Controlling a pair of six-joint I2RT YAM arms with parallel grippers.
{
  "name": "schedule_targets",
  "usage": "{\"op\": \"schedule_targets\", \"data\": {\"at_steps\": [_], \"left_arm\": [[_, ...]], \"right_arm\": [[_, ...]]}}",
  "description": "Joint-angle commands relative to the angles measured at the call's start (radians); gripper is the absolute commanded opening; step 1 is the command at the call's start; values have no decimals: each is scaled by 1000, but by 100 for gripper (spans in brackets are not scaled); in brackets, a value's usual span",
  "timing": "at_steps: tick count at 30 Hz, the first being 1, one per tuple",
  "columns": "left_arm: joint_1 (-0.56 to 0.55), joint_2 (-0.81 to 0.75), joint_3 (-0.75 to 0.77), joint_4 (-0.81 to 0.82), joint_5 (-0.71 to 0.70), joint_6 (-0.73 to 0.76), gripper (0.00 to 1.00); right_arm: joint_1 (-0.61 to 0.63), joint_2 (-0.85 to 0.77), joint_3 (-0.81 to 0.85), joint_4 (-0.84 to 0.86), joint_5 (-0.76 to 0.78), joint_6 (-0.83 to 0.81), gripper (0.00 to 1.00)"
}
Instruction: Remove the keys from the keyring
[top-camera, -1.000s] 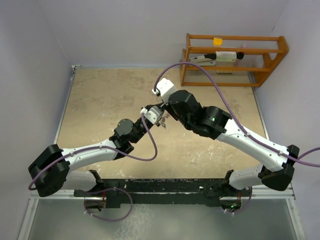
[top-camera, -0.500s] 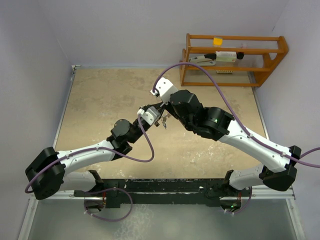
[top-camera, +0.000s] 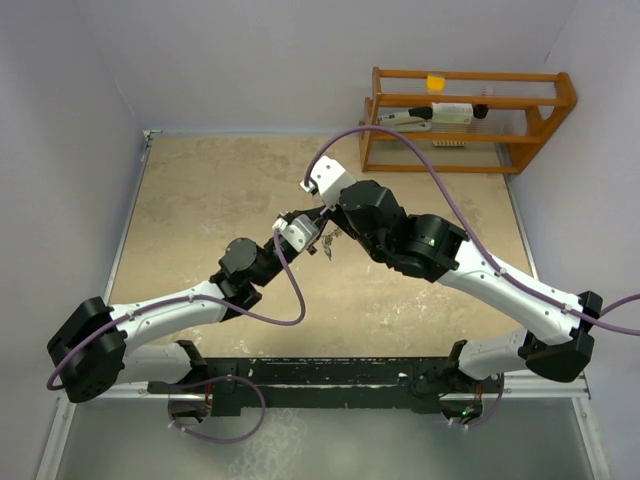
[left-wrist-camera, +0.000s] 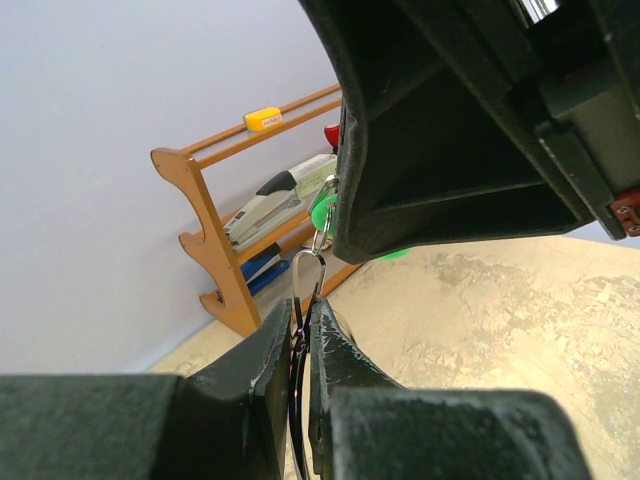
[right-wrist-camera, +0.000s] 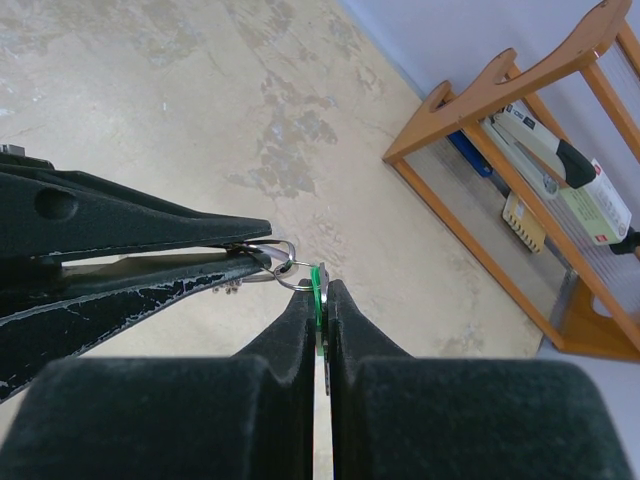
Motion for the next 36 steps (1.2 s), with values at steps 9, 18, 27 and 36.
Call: {"op": "schedule_targets", "data": {"at_steps": [9,18,27,36], "left_arm": [[42,33,-27,-243,-65,-14,0],[42,14,-41,-218,-114,-21,0],[42,-11,-16,-159,-234,-32,0],[41,-42,5,-152,-226,13,0]], "right_arm": [[-17,-110,118,108,139,-28,0],[-17,-109,116,91,114,-14,0],[-16,-111,33,27,-28,97,0],[-16,-115,-43,42,-76,148,0]]}}
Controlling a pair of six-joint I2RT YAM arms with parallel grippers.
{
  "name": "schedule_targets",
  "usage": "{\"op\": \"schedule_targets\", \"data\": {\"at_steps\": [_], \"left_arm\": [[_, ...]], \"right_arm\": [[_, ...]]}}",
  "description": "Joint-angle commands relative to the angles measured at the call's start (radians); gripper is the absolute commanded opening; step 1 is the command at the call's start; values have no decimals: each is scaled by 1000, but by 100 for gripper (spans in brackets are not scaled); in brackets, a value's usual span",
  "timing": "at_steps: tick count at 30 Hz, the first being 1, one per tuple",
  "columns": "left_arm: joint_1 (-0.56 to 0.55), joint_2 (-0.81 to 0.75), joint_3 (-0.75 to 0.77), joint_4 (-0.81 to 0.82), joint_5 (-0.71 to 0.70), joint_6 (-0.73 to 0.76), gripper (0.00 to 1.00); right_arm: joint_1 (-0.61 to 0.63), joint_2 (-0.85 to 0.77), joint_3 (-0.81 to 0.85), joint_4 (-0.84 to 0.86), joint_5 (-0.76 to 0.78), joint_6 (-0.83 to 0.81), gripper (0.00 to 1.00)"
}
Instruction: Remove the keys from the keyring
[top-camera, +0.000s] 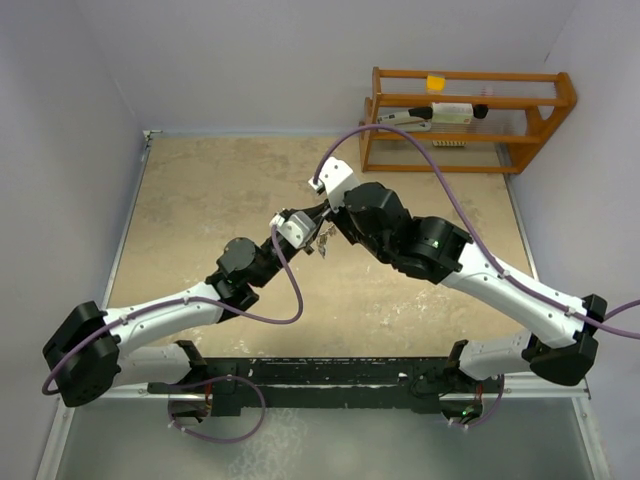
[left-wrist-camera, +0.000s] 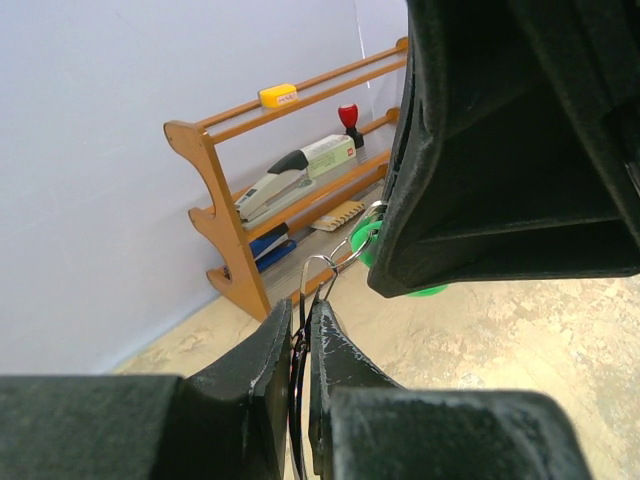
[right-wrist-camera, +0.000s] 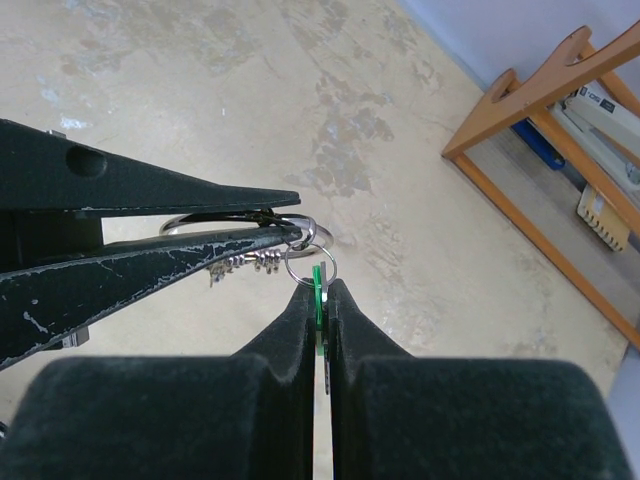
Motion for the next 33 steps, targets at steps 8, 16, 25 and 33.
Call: {"op": "schedule_targets", "data": {"at_steps": [8,16,25,33], "left_arm": [[35,-53,4,-112,-136,50,0],[32,-78,-2,-99,-114,55,0],[24,-105,-6,-85,-63,45,0],[21,-132,-7,-57,-5,41,0]], "right_arm": [[-2,-63,-58,72,-19,52,0],[-3,-50,-87,102,-48,60,0],[-2,-25,-92,115,-72,63,0],[-3,-7,-88,136,-108,57,0]]}}
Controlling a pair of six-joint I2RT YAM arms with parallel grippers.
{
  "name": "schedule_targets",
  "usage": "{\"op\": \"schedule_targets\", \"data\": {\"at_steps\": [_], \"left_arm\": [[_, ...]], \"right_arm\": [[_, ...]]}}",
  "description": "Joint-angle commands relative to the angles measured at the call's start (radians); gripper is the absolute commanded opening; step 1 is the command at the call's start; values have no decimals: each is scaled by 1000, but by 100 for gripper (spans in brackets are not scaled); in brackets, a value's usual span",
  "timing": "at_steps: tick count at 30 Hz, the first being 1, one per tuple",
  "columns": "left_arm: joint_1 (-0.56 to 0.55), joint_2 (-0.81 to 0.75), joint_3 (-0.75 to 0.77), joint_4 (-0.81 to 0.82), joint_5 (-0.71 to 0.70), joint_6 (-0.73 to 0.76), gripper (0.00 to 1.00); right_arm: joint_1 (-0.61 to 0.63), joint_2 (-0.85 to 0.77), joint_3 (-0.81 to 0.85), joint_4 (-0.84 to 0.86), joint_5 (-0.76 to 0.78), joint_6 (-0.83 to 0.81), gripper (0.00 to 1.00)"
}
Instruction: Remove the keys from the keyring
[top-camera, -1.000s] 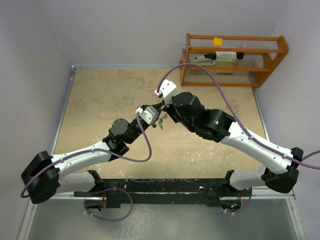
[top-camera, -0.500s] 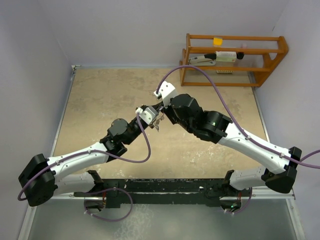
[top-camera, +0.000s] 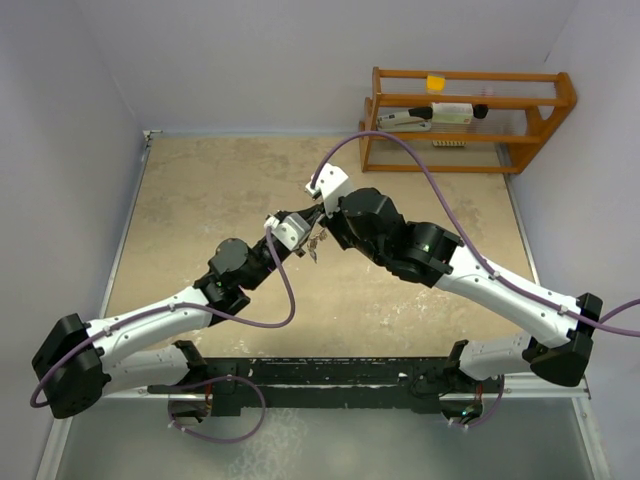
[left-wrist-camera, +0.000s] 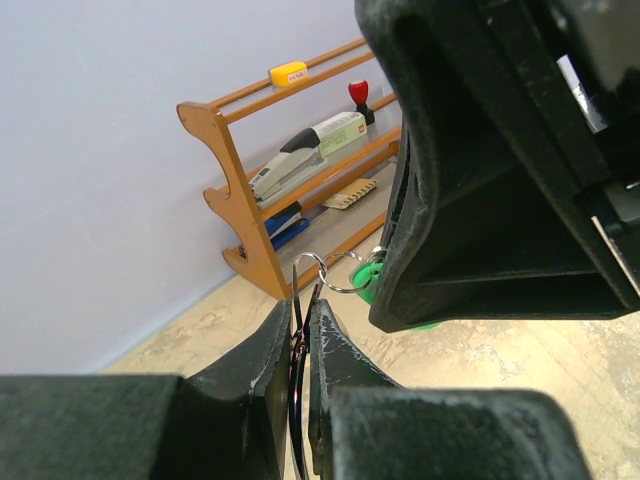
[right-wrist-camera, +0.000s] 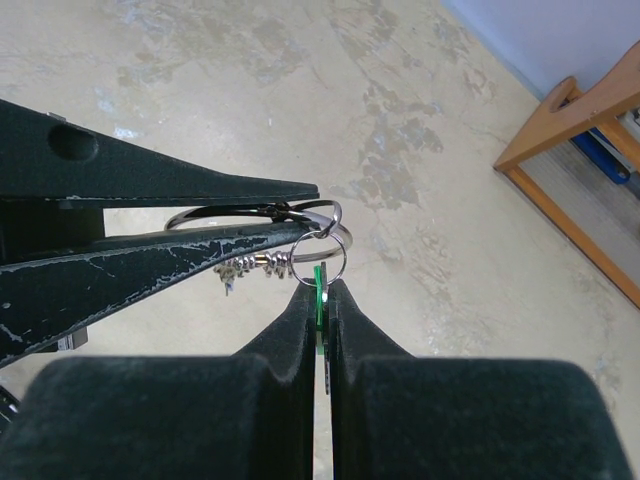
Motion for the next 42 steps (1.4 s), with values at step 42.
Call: {"op": "schedule_targets", "data": {"at_steps": [42], "left_arm": [[16,-180,63,138,36,26,0]], "right_arm": [[-1,-31,-98,-75,-123,109,0]]}}
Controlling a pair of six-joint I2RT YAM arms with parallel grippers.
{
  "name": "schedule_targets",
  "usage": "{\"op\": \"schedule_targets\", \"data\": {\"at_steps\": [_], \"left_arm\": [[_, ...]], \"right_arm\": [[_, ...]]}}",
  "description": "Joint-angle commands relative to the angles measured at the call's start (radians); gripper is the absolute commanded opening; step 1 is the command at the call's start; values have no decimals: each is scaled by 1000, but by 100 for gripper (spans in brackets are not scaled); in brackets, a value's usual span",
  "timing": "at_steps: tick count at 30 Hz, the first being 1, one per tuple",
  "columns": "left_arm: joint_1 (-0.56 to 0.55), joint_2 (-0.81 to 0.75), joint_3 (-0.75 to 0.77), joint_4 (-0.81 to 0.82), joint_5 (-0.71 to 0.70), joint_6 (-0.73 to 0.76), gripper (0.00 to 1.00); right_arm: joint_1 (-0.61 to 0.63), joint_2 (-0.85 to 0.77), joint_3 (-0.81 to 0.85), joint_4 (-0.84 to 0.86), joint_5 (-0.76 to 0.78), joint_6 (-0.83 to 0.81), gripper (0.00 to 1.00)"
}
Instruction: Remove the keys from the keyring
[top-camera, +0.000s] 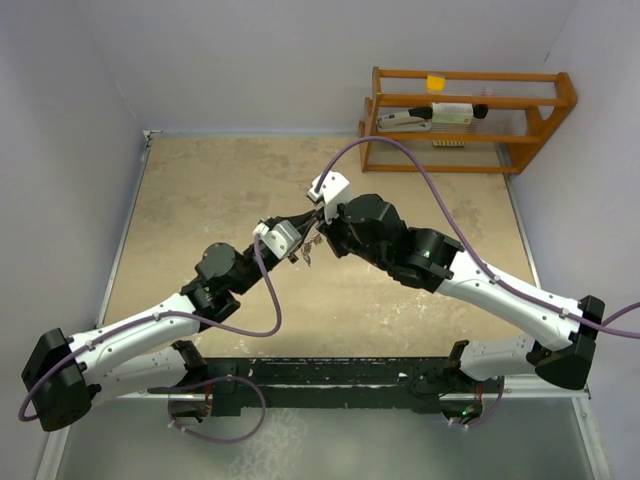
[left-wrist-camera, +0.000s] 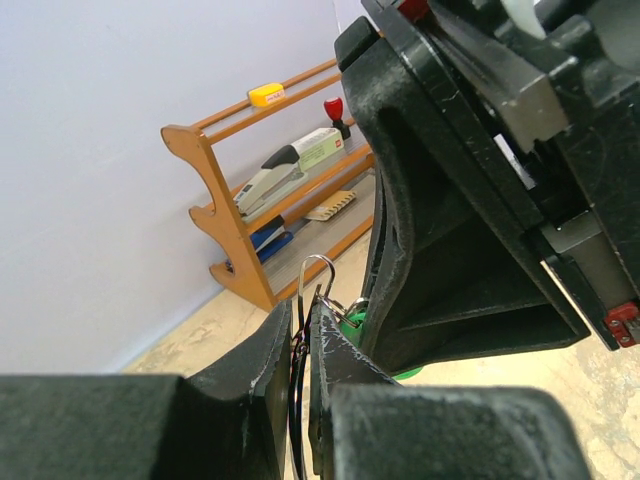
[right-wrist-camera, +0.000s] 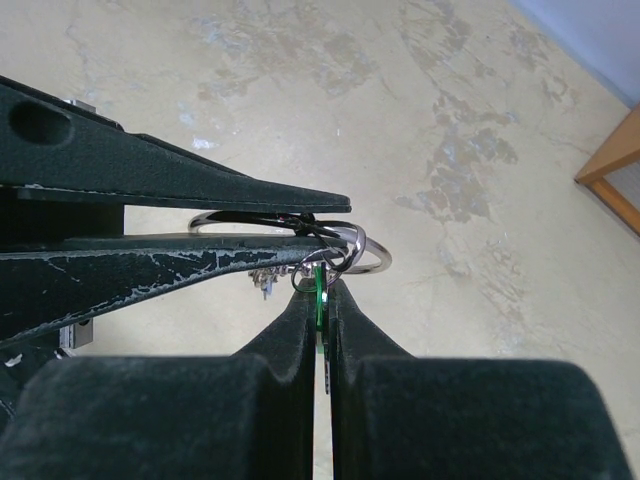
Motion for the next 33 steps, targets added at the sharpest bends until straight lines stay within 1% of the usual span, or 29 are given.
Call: {"op": "schedule_targets", "data": {"at_steps": [1,5,7,8,9,11,14,16,19,27,33], "left_arm": [[11,-75,87,184,-42,21,0],[11,-69,145,14,-49,15,0],[11,-63,154,-49,-52,6,6],[11,-59,153,-68,-60,1,4],[11,-59,144,-74,-77,-9,0],[11,-68,104,-36,-119,-23,0],[12,-100,35,66,-144,-38,0],[12,-120,16,96,-150,-35,0],[12,-140,-13,185,-146,-32,0],[12,-102,17,237,-89,-34,0],[12,-86,20,288,-85,-44,0]], "right_arm": [[-2,-5,-19,-150,16,21,0],[-2,-35,-12,-140,77,2,0],[-2,-51,-2,-132,109,-14,0],[-2,-58,4,-130,121,-18,0],[-2,-64,11,-128,133,-22,0],[-2,-77,21,-123,142,-34,0],[-2,-83,34,-134,149,-39,0],[-2,-83,32,-139,151,-37,0],[-2,-79,17,-137,133,-26,0],[-2,-42,-9,-96,64,-19,0],[-2,18,12,-129,49,-24,0]]}}
